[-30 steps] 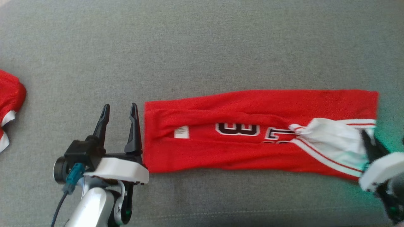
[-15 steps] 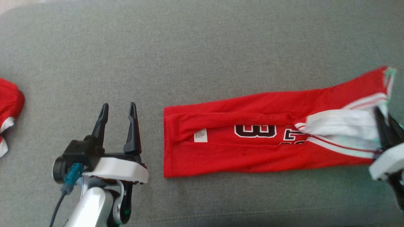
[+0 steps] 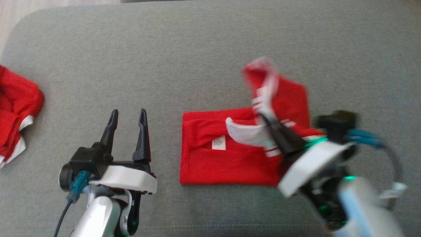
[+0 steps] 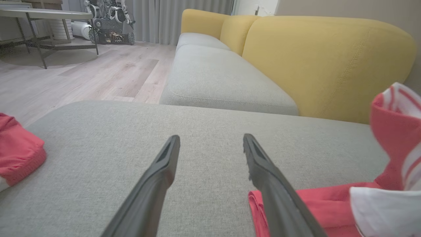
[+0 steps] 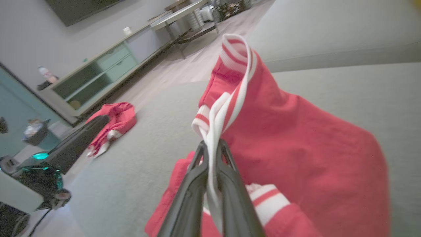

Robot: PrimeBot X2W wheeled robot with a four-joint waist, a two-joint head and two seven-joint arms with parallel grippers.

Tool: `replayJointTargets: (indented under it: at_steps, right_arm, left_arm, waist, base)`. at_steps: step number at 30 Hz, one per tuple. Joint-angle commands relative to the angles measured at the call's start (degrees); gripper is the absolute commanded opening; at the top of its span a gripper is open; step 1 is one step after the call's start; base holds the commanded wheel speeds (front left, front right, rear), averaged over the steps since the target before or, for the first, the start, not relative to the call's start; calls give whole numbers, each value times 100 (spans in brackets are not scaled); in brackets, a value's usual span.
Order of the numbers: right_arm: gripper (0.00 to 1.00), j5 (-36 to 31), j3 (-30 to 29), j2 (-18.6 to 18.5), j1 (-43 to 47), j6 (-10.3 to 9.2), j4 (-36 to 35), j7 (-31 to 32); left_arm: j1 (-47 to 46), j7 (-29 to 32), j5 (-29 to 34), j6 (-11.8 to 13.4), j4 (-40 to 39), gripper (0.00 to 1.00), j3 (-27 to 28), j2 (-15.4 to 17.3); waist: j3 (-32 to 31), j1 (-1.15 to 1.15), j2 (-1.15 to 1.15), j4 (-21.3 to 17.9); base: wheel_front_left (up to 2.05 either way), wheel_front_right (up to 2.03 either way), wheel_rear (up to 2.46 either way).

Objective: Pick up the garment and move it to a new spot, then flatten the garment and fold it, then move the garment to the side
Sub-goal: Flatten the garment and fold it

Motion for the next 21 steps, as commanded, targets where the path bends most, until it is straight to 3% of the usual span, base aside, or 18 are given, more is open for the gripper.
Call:
replayJointTargets:
  at_steps: [1, 7, 16, 17, 18, 21]
  right_arm:
    - [0, 83, 440, 193, -311, -5, 59, -119]
    - [0, 402, 1309, 479, -697, -5, 1039, -546]
    - [0, 674, 1820, 609, -1166, -5, 2242, -1231]
    - [34, 692, 1859, 614, -1217, -5, 2318, -1295]
    - [98, 702, 1899, 619, -1269, -5, 2368, -1370]
    - [100, 740, 2015, 627, -1408, -5, 2350, -1612]
  left_arm:
    - [-103, -70, 73, -39, -131, 100, 158, 18]
    - [-177, -70, 98, -86, -91, 100, 109, -73]
    - [-231, -70, 168, -125, -83, 100, 157, -188]
    - [-236, -70, 179, -130, -81, 100, 163, -198]
    - [-240, -70, 190, -135, -81, 100, 170, -206]
    - [-262, -70, 225, -149, -70, 100, 207, -213]
  waist:
    - [25, 0, 0, 123]
    - [132, 0, 0, 403]
    - [320, 0, 0, 553]
    - [334, 0, 0, 553]
    - [345, 0, 0, 549]
    - [372, 0, 0, 511]
  base:
    - [0, 0, 0]
    - [0, 0, 0]
    - [0, 0, 0]
    - [0, 0, 0]
    - [0, 0, 0]
    - [0, 0, 0]
